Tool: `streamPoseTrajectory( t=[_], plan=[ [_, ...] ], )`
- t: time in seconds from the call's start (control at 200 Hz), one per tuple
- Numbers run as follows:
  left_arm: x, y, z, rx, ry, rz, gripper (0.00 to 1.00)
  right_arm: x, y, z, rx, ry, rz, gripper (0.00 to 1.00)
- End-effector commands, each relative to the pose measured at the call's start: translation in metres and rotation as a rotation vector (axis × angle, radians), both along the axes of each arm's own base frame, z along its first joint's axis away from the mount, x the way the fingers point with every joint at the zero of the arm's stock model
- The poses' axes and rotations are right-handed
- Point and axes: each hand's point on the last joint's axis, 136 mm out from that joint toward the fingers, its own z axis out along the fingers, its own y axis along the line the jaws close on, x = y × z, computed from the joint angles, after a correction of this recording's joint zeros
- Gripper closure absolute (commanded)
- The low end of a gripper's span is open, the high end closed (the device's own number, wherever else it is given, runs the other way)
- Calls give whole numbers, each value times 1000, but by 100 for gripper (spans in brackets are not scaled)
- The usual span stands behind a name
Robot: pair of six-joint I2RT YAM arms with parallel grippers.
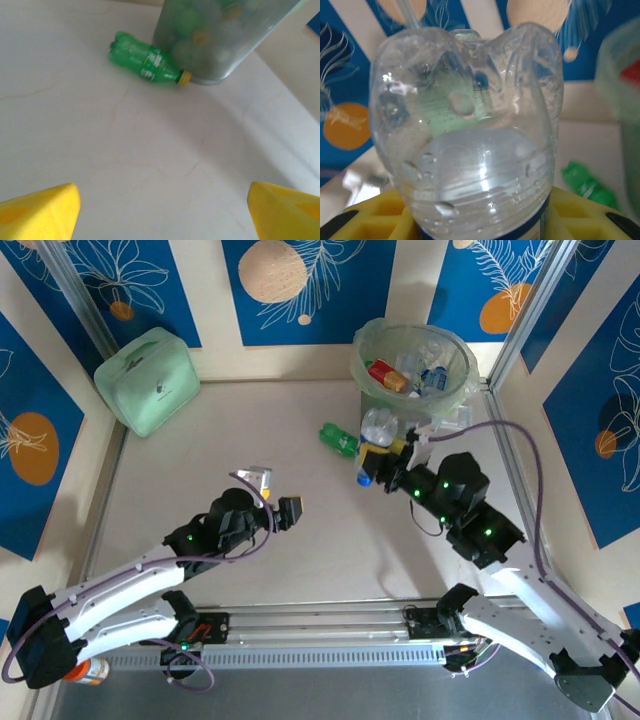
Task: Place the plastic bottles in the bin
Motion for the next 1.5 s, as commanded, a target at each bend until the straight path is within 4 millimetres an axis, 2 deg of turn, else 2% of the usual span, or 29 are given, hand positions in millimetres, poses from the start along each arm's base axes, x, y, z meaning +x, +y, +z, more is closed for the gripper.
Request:
streamPoseTrajectory(
  t=[0.0,0.18,0.265,0.38,0.525,0.6,0.75,0.845,0.965,1.09,1.18,1.281,1.386,1.491],
  plan=[
    [-2,5,3,-11,-18,15,14,26,-30,26,-160,-47,-212,66],
    [-4,7,-1,-26,-5,22,14,80,-53,83,-238,-67,-393,65],
    [-4,9,0,-21,-5,26,14,110,-65,94,-275,-44,-458,65],
    [-5,12,2,-31,-7,40,13,152,-90,96,-342,32,-557,65],
    [-9,10,5,-66,-1,26,13,200,-128,79,-458,138,-674,65],
    [-10,10,5,-74,4,23,13,220,-145,58,-478,240,-699,64],
    [-11,8,5,-85,11,14,11,245,-159,17,-463,402,-691,63],
    [-10,8,4,-83,15,17,11,255,-168,-11,-449,489,-689,63],
    [-10,7,2,-78,19,17,11,258,-174,-44,-386,618,-669,61],
    [-9,7,1,-76,19,19,10,262,-179,-70,-384,673,-684,56],
    [-8,6,0,-70,22,21,10,263,-189,-80,-368,716,-714,52],
    [-8,6,1,-60,20,21,10,263,-191,-76,-375,716,-737,42],
    [-7,10,2,-52,10,32,10,260,-191,-56,-378,656,-758,33],
    [-7,11,3,-52,3,36,9,255,-192,-34,-367,596,-774,28]
  ],
)
